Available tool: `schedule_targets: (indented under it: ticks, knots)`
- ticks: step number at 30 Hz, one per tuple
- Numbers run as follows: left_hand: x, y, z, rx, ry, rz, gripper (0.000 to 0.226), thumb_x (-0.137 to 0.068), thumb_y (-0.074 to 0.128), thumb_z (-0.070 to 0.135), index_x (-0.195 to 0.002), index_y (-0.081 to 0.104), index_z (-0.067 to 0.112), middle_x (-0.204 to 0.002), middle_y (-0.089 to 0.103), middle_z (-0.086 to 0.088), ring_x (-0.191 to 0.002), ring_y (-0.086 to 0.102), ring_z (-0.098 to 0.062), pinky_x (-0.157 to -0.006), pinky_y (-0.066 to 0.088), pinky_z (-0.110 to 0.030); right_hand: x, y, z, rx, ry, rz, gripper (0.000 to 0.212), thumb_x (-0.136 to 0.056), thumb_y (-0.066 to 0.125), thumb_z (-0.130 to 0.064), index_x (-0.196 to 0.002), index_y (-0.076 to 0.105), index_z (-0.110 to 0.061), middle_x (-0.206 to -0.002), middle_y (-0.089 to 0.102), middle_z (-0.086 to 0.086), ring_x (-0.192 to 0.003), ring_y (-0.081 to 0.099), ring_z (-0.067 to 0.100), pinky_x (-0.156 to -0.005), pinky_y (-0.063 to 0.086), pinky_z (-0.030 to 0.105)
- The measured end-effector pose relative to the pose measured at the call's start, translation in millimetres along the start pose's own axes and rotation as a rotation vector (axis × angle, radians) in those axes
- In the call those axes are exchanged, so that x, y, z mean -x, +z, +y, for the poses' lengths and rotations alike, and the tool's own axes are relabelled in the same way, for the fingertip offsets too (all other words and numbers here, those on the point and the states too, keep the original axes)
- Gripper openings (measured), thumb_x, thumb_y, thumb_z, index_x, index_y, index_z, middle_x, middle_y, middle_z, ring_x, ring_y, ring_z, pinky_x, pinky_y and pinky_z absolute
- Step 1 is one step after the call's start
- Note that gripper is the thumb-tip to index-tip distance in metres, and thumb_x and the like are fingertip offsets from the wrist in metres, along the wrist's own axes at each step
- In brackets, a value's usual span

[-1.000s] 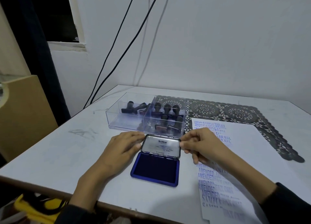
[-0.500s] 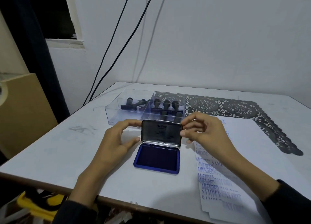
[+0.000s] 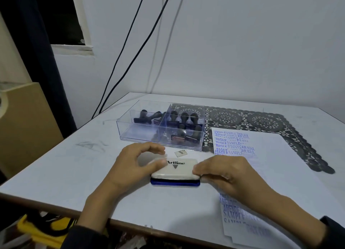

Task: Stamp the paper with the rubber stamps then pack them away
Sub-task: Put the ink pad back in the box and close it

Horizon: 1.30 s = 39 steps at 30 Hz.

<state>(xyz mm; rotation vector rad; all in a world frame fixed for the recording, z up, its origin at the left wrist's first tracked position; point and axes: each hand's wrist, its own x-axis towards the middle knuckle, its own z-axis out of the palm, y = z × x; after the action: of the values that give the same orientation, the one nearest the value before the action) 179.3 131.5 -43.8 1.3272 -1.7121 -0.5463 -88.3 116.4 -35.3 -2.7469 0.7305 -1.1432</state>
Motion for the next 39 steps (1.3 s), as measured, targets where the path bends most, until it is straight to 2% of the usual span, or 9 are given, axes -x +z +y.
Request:
schedule_targets:
  ticks: [3, 7, 10, 13, 17, 20, 24, 27, 39]
  knots:
    - [-2, 1, -8, -0.177, 0.029, -0.06, 0.033, -0.067, 0.067, 0.063, -0.096, 0.069, 0.046, -0.103, 0.065, 0.029, -0.108, 0.053, 0.001, -0.095, 0.045, -0.034, 3, 3, 3, 0.076, -0.022, -0.061, 0.015, -0.08, 0.073, -0.02, -0.093, 0.077, -0.024, -0.097, 0.073, -0.013, -0.092, 0.066, -0.001, -0.074, 0.056, 0.023]
    - [-3, 1, -10, -0.164, 0.03, -0.06, 0.032, -0.068, 0.066, 0.064, -0.096, 0.069, 0.047, -0.101, 0.065, 0.028, -0.106, 0.053, 0.001, -0.094, 0.046, -0.034, -1, -1, -2, -0.071, 0.177, -0.099, 0.015, -0.082, 0.067, -0.035, -0.092, 0.076, -0.03, -0.097, 0.07, -0.02, -0.096, 0.063, -0.001, -0.079, 0.053, 0.031]
    - [-3, 1, -10, -0.145, 0.036, -0.065, 0.032, -0.07, 0.067, 0.062, -0.097, 0.069, 0.045, -0.101, 0.066, 0.028, -0.104, 0.056, 0.001, -0.093, 0.047, -0.034, -10, -3, -5, -0.191, 0.306, -0.177, 0.034, -0.075, 0.07, -0.05, -0.106, 0.069, -0.034, -0.111, 0.06, -0.025, -0.112, 0.054, 0.004, -0.093, 0.045, 0.031]
    - [-5, 1, -10, -0.151, 0.037, -0.067, 0.034, -0.069, 0.065, 0.064, -0.096, 0.07, 0.043, -0.1, 0.065, 0.03, -0.102, 0.057, 0.004, -0.091, 0.048, -0.032, -20, 0, -4, -0.073, 0.321, -0.337, 0.069, -0.068, 0.066, -0.065, -0.131, 0.048, -0.044, -0.126, 0.042, -0.038, -0.122, 0.035, -0.01, -0.102, 0.032, 0.022]
    - [-4, -3, -16, -0.138, -0.02, -0.036, 0.044, -0.065, 0.06, 0.072, -0.097, 0.07, 0.043, -0.105, 0.062, 0.034, -0.104, 0.054, 0.011, -0.093, 0.047, -0.027, -21, 14, 3, 0.078, 0.259, -0.434, 0.077, -0.07, 0.051, -0.078, -0.14, 0.038, -0.046, -0.133, 0.041, -0.031, -0.121, 0.028, -0.012, -0.103, 0.023, 0.023]
    - [-2, -23, -31, -0.191, -0.106, -0.029, 0.059, -0.06, 0.057, 0.079, -0.106, 0.066, 0.044, -0.116, 0.058, 0.032, -0.114, 0.05, 0.008, -0.101, 0.042, -0.029, -17, 17, 6, 0.064, 0.255, -0.406, 0.072, -0.072, 0.048, -0.079, -0.136, 0.044, -0.046, -0.129, 0.046, -0.031, -0.117, 0.031, -0.012, -0.1, 0.026, 0.022]
    - [5, -46, -44, -0.438, -0.238, 0.0, 0.082, -0.053, 0.041, 0.09, -0.121, 0.054, 0.046, -0.136, 0.041, 0.029, -0.128, 0.037, -0.002, -0.099, 0.034, -0.033, -17, 16, 5, 0.055, 0.262, -0.369, 0.07, -0.073, 0.053, -0.076, -0.133, 0.051, -0.042, -0.125, 0.053, -0.028, -0.113, 0.039, -0.006, -0.096, 0.034, 0.026]
    - [7, -43, -41, -0.529, -0.251, -0.02, 0.091, -0.055, 0.032, 0.09, -0.132, 0.045, 0.044, -0.147, 0.033, 0.022, -0.134, 0.031, -0.005, -0.104, 0.033, -0.037, -19, 17, 1, 0.072, 0.256, -0.346, 0.068, -0.074, 0.056, -0.072, -0.132, 0.055, -0.036, -0.122, 0.058, -0.024, -0.106, 0.043, -0.002, -0.09, 0.04, 0.03]
    - [8, -40, -46, -0.59, -0.203, -0.015, 0.1, -0.055, 0.02, 0.092, -0.14, 0.038, 0.041, -0.151, 0.029, 0.019, -0.138, 0.027, -0.006, -0.108, 0.031, -0.036, -55, 8, -6, -0.058, 0.257, -0.193, 0.065, -0.067, 0.062, -0.066, -0.122, 0.064, -0.031, -0.106, 0.061, -0.03, -0.101, 0.051, 0.008, -0.084, 0.049, 0.036]
